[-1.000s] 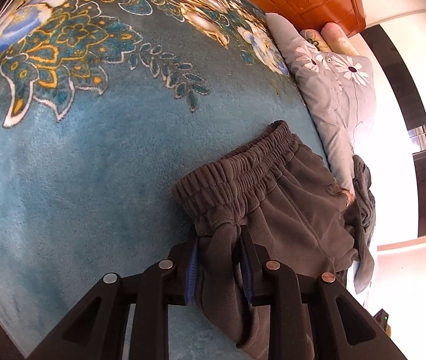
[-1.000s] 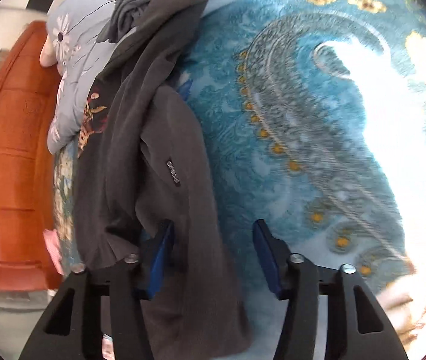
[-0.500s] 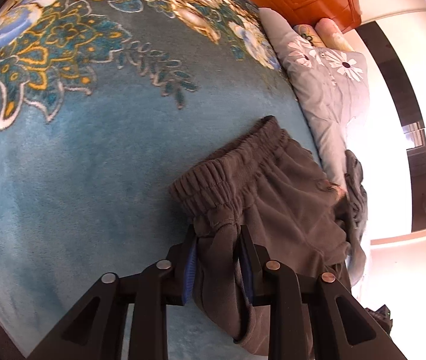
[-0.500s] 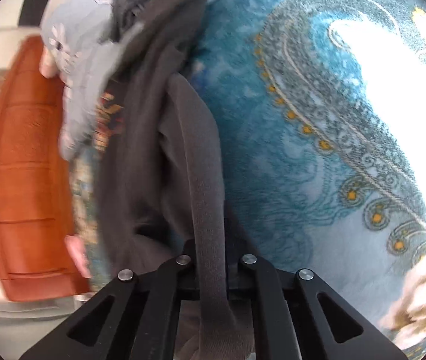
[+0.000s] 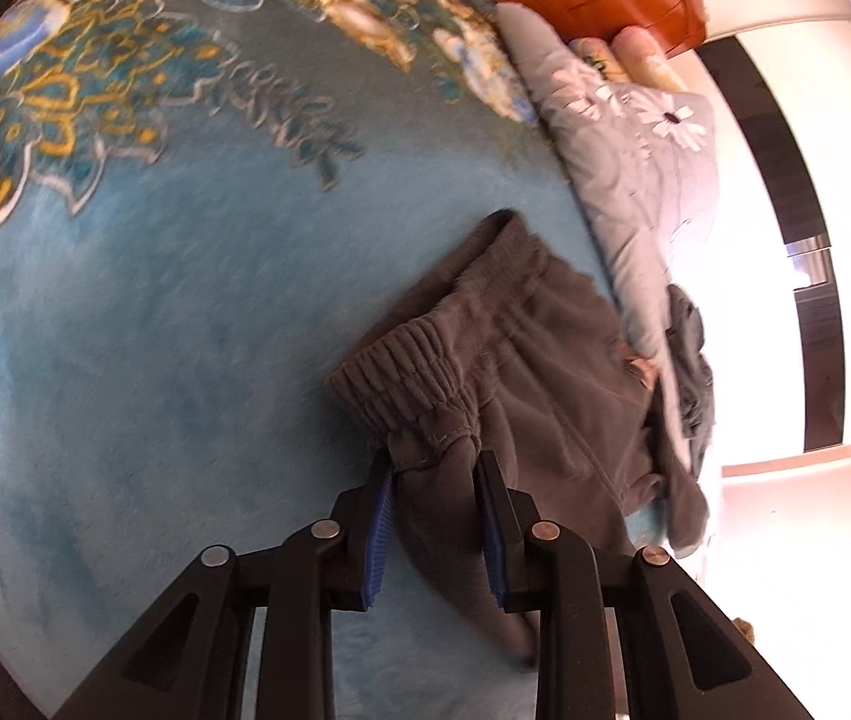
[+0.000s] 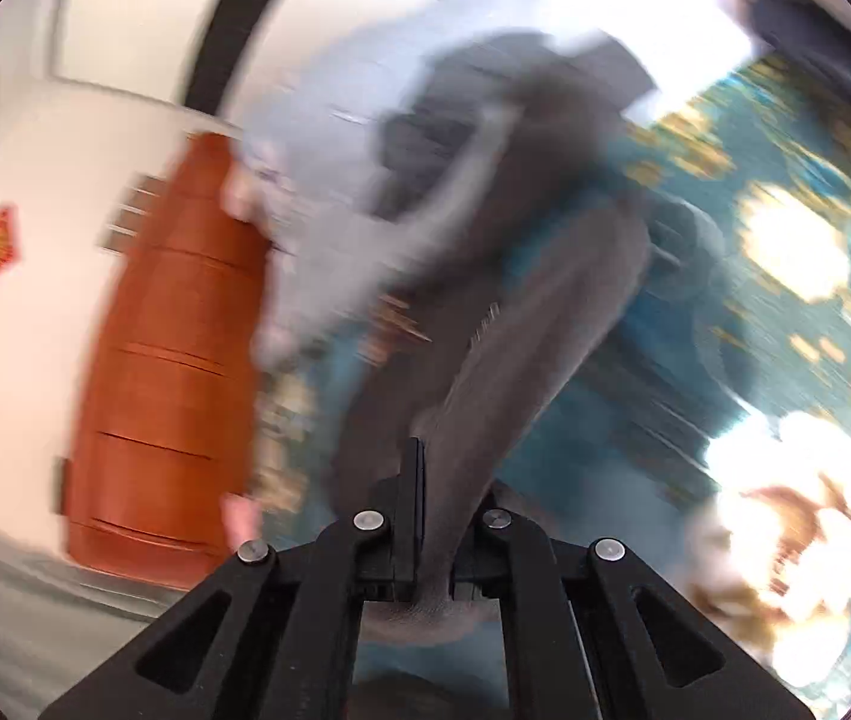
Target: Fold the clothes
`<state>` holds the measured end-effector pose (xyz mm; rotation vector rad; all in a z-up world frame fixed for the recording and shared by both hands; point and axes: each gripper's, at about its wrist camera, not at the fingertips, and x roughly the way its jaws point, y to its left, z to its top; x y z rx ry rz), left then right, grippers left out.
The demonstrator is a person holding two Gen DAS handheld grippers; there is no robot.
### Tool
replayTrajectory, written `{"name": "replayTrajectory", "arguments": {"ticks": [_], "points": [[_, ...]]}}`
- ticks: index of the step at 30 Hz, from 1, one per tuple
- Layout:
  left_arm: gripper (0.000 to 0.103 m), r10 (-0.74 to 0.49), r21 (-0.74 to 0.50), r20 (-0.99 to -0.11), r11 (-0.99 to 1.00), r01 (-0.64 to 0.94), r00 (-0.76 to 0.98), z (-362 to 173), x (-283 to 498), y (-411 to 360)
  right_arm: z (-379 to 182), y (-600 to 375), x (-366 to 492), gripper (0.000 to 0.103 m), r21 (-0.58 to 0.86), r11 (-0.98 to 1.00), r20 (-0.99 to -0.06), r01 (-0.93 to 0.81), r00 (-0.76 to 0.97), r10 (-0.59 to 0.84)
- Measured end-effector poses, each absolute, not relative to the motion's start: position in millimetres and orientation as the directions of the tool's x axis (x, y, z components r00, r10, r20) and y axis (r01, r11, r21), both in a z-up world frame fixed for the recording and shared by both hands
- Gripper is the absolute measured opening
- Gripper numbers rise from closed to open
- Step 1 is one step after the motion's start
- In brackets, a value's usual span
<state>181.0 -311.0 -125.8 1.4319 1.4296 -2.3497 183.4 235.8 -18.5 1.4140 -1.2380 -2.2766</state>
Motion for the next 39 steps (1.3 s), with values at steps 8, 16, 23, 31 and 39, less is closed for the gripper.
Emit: {"name": "replayTrajectory", "arguments": {"ticks": [8,16,23,31,39], "points": [[0.023,0.339,-0.632,-0.753,-0.612,0.475,-0.564,-124.5,181.9,-308.5,-122.1,252.9,259.1,0.005,0.677,-0.541,-0.729,-0.499,-0.355,-0.585],[0.020,0.231,-0.593,-0.772,-0.599,0.539,-0.592,-114.4,185.5,-344.5,-101.2,267.0,229.6,0.031,0.640,-0.643,-0.769,-0.421,-0.371,-0.521],[0.020,0.231,-0.556,-0.798,-0.636,0.535,-0.556,-117.8,185.6,-345.9,-115.5,299.2,192.1,0.053,0.640,-0.580,-0.767,-0.504,-0.465,-0.443],[0.020,0.242,-0.554,-0.806,-0.629,0.546,-0.540,-121.3,187.3,-340.8,-134.2,307.5,156.8,0.056,0.696,-0.410,-0.717,-0.590,-0.529,-0.454],[0.021,0.263,-0.566,-0.804,-0.613,0.551,-0.533,-123.6,193.4,-341.2,-101.5,318.0,167.9,0.008,0.696,-0.485,-0.717,-0.529,-0.536,-0.446]]}}
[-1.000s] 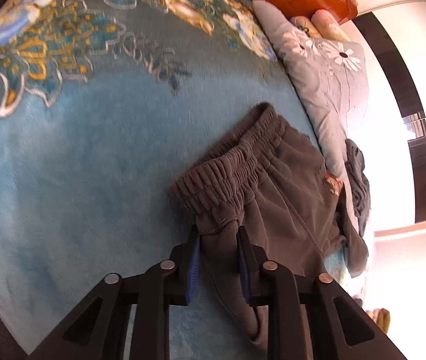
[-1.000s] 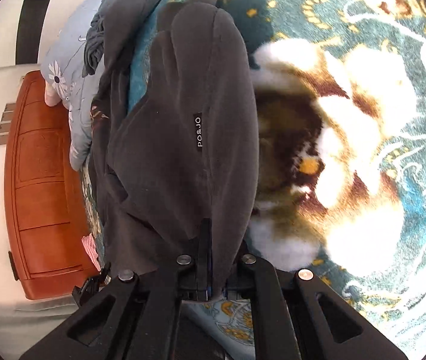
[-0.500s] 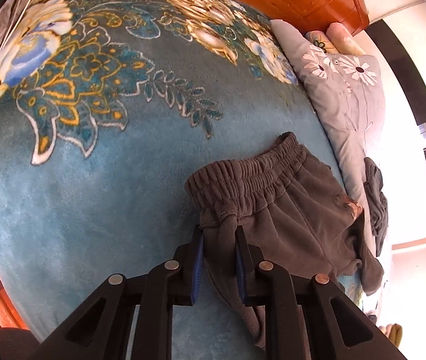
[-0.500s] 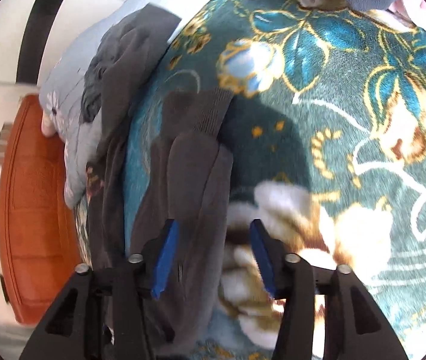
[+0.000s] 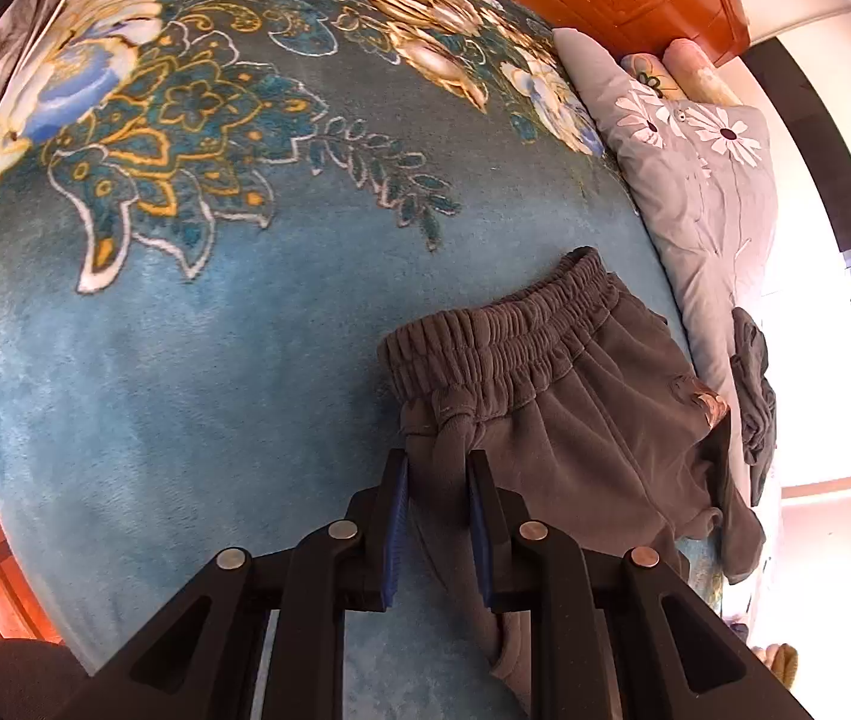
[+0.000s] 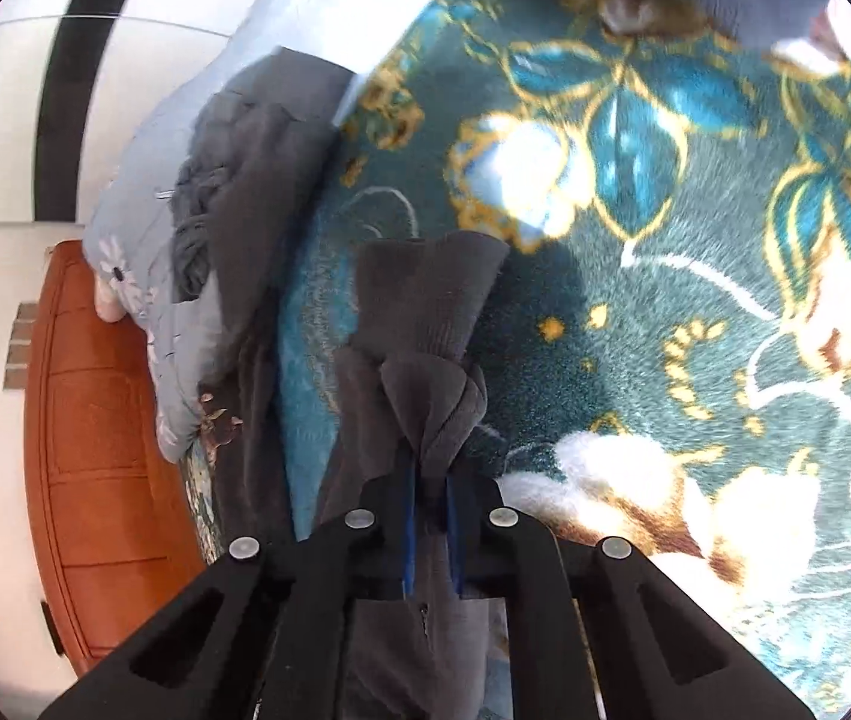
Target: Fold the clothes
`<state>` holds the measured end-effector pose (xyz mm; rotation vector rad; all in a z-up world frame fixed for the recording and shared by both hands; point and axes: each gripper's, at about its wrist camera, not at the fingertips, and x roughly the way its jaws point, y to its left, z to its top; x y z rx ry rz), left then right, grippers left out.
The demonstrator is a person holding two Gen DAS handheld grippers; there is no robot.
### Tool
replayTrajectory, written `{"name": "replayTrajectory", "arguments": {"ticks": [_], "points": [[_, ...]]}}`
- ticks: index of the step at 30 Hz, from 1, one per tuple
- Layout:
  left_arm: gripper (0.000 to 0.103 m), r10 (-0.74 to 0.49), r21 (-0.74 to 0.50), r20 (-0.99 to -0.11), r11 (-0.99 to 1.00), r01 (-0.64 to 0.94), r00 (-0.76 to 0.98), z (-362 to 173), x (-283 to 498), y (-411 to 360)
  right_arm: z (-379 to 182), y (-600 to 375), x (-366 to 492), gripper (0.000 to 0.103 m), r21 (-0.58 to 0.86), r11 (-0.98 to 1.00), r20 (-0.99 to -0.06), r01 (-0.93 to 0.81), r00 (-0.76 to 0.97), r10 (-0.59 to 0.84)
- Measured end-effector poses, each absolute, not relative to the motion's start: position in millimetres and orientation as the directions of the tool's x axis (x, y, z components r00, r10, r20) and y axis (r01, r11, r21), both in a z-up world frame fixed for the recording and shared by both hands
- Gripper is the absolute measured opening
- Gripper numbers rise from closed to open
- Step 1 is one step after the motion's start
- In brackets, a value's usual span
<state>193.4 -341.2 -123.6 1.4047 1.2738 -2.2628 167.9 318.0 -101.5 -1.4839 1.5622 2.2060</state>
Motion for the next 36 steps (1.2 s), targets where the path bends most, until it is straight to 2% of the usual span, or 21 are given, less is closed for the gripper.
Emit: {"name": "replayTrajectory", "arguments": {"ticks": [6,11,13,16,19,24,26,27,28,29,32,36], "points": [[0.023,0.286,-0.587,-0.794,-0.593,0.552,-0.537,-127.4,200.6,-343.1,-61.2,361.0,243.9,0.008,0.712,-0.523,-0.678,-0.469,-0.654,-0.335],[0.023,0.298,-0.597,-0.788,-0.583,0.551,-0.538,-127.3,201.2,-337.8,-104.8,365.1,297.1,0.008,0.620,-0.531,-0.777,-0.577,-0.544,-0.316],[0.024,0.302,-0.599,-0.788,-0.578,0.554,-0.537,-126.6,201.9,-338.4,-123.7,368.1,314.1,0.008,0.630,-0.460,-0.775,-0.626,-0.538,-0.331],[0.029,0.307,-0.608,-0.783,-0.563,0.560,-0.541,-126.8,204.5,-339.6,-136.0,367.9,319.5,0.008,0.638,-0.417,-0.770,-0.648,-0.538,-0.343],[0.041,0.306,-0.612,-0.781,-0.548,0.571,-0.544,-129.4,206.4,-340.1,-133.3,367.9,313.8,0.008,0.634,-0.429,-0.774,-0.644,-0.533,-0.343],[0.042,0.331,-0.638,-0.764,-0.516,0.572,-0.554,-136.1,206.0,-336.9,-123.3,369.6,311.2,0.008,0.625,-0.456,-0.780,-0.633,-0.520,-0.347],[0.040,0.321,-0.641,-0.760,-0.514,0.569,-0.566,-135.9,205.8,-334.4,-122.3,372.2,315.3,0.008,0.626,-0.465,-0.780,-0.626,-0.520,-0.349],[0.035,0.309,-0.630,-0.767,-0.524,0.573,-0.562,-134.8,205.0,-333.4,-122.1,373.0,316.4,0.008,0.629,-0.462,-0.778,-0.626,-0.521,-0.352],[0.026,0.299,-0.623,-0.772,-0.532,0.574,-0.561,-132.9,204.3,-332.6,-121.9,373.8,317.5,0.008,0.631,-0.458,-0.775,-0.626,-0.522,-0.356],[0.012,0.289,-0.615,-0.776,-0.540,0.575,-0.560,-131.1,203.6,-331.8,-121.8,374.6,318.5,0.008,0.634,-0.455,-0.773,-0.626,-0.523,-0.359],[0.008,0.257,-0.601,-0.779,-0.563,0.567,-0.572,-123.8,203.8,-331.1,-120.9,376.0,320.1,0.008,0.628,-0.454,-0.778,-0.632,-0.514,-0.362],[0.007,0.230,-0.576,-0.798,-0.566,0.590,-0.557,-125.6,206.7,-336.2,-115.4,373.9,318.4,0.008,0.627,-0.473,-0.779,-0.619,-0.510,-0.366]]}}
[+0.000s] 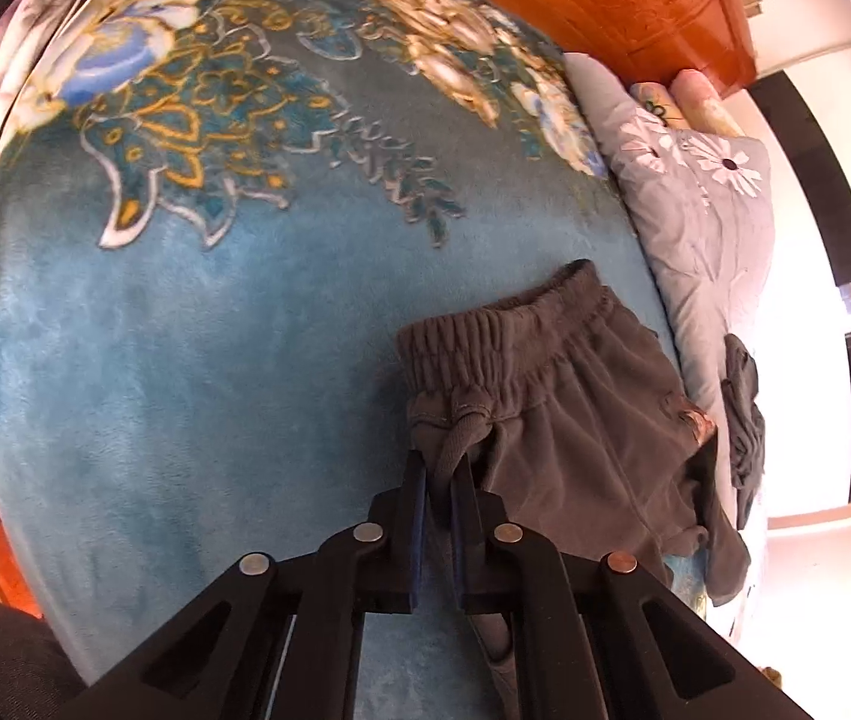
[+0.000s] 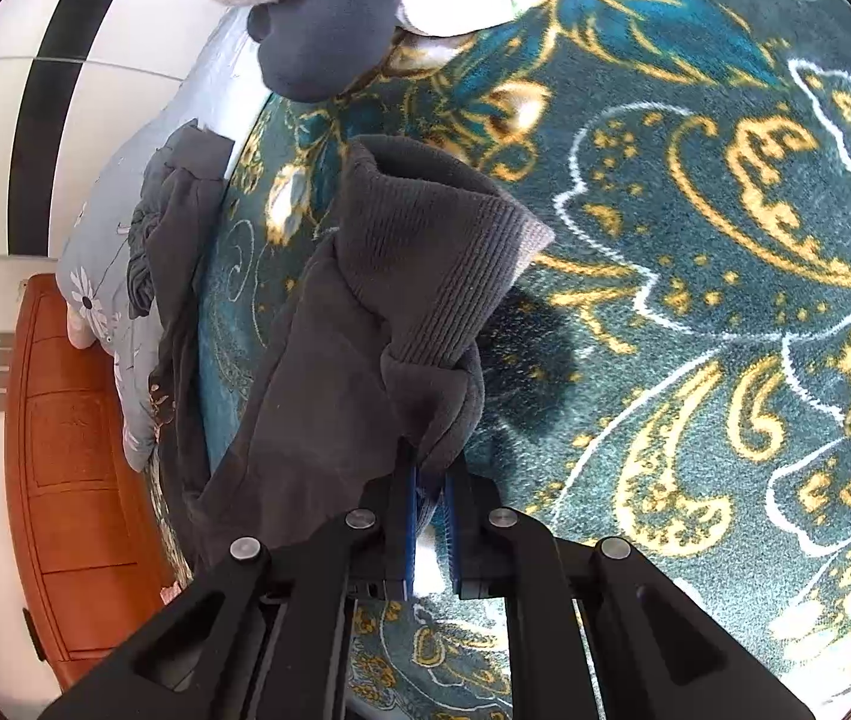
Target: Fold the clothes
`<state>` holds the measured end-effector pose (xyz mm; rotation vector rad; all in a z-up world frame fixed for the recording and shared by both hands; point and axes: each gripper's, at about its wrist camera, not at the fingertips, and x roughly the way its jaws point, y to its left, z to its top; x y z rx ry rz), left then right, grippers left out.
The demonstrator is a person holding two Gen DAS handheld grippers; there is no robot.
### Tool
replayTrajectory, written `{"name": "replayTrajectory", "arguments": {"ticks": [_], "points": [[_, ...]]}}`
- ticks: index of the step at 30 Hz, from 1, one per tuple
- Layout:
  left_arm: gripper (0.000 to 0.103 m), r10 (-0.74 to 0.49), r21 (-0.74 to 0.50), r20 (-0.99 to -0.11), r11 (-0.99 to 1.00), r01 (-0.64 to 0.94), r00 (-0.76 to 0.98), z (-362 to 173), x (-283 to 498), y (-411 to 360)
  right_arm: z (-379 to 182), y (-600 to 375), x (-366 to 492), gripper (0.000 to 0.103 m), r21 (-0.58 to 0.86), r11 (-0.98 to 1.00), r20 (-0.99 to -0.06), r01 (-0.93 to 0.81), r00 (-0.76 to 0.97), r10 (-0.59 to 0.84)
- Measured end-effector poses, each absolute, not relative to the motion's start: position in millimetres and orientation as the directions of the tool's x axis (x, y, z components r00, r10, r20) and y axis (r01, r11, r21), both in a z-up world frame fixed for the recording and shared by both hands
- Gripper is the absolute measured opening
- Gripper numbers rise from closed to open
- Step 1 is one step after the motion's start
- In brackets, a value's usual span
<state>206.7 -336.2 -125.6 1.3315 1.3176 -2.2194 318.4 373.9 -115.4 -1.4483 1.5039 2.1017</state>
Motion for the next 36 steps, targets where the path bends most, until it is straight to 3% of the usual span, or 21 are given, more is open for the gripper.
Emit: {"name": "replayTrajectory", "arguments": {"ticks": [8,10,12,19,24,30,36], "points": [[0.012,0.337,-0.639,-0.763,-0.521,0.566,-0.551,-131.3,214.9,-350.2,-112.5,377.8,315.4,0.009,0.622,-0.482,-0.783,-0.617,-0.479,-0.397],[0.012,0.335,-0.643,-0.759,-0.524,0.559,-0.558,-124.3,219.0,-352.9,-105.4,382.1,314.1,0.016,0.616,-0.504,-0.788,-0.606,-0.470,-0.397],[0.014,0.276,-0.612,-0.774,-0.559,0.559,-0.570,-111.0,222.2,-354.8,-93.7,388.1,313.7,0.030,0.596,-0.538,-0.802,-0.596,-0.462,-0.378],[0.023,0.218,-0.567,-0.780,-0.642,0.516,-0.587,-86.4,205.5,-340.4,-54.5,395.1,301.1,0.037,0.541,-0.631,-0.827,-0.556,-0.489,-0.279],[0.039,0.229,-0.514,-0.800,-0.737,0.438,-0.554,-81.1,177.9,-309.2,-49.5,357.6,237.9,0.039,0.582,-0.666,-0.791,-0.467,-0.515,-0.330],[0.040,0.231,-0.463,-0.828,-0.797,0.389,-0.511,-85.8,154.1,-281.8,-55.1,308.2,135.2,0.042,0.672,-0.646,-0.718,-0.362,-0.529,-0.451],[0.040,0.169,-0.420,-0.836,-0.810,0.409,-0.522,-89.9,148.8,-279.9,-83.3,302.0,46.9,0.042,0.728,-0.526,-0.681,-0.440,-0.553,-0.480]]}}
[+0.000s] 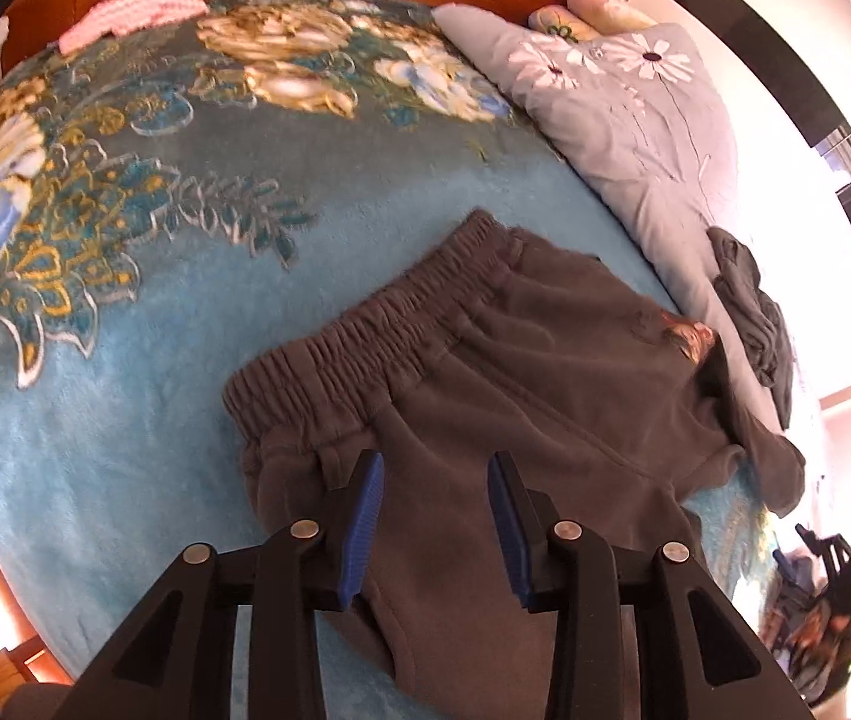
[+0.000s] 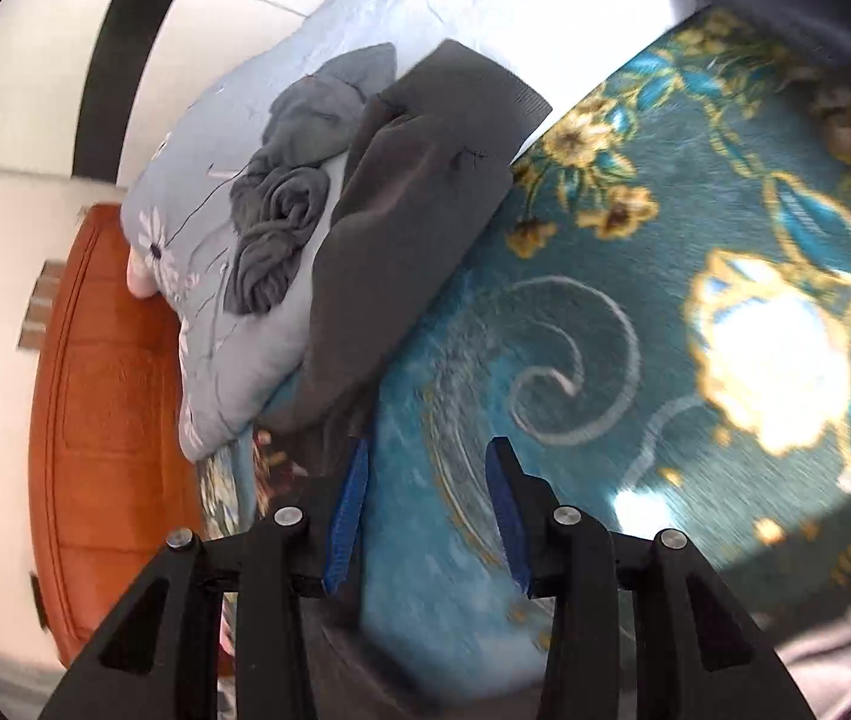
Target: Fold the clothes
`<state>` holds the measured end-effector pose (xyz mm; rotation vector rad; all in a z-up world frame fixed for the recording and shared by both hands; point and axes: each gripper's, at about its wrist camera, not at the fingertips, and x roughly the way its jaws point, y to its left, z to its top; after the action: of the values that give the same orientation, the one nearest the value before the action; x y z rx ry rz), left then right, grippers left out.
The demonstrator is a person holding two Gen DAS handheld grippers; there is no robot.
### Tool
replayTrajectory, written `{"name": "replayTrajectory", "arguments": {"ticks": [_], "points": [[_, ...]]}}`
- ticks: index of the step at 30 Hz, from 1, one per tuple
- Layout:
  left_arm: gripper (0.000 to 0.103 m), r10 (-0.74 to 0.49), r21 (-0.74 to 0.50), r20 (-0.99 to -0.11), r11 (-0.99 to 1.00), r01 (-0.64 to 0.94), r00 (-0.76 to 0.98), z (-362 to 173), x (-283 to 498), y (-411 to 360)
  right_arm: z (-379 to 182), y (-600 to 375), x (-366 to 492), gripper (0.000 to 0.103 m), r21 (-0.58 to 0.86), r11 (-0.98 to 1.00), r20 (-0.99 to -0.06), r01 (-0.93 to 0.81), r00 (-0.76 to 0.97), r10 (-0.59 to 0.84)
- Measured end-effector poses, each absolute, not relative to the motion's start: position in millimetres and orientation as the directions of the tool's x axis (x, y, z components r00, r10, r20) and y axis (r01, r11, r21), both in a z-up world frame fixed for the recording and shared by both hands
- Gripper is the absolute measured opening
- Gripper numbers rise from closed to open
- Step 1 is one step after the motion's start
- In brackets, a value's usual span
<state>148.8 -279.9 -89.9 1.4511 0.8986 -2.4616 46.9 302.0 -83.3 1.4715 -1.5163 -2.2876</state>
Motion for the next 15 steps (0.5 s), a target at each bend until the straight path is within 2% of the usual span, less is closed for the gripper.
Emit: {"name": "replayTrajectory", "arguments": {"ticks": [6,15], "points": [[0.041,0.141,-0.404,-0.845,-0.801,0.442,-0.516,-99.9,142.3,-286.8,-125.7,318.8,-0.5,0.042,0.761,-0.329,-0.647,-0.559,-0.611,-0.457],[0.042,0.151,-0.418,-0.848,-0.779,0.468,-0.508,-110.7,143.0,-290.1,-149.2,322.3,-28.2,0.045,0.789,-0.188,-0.599,-0.585,-0.663,-0.449]]}}
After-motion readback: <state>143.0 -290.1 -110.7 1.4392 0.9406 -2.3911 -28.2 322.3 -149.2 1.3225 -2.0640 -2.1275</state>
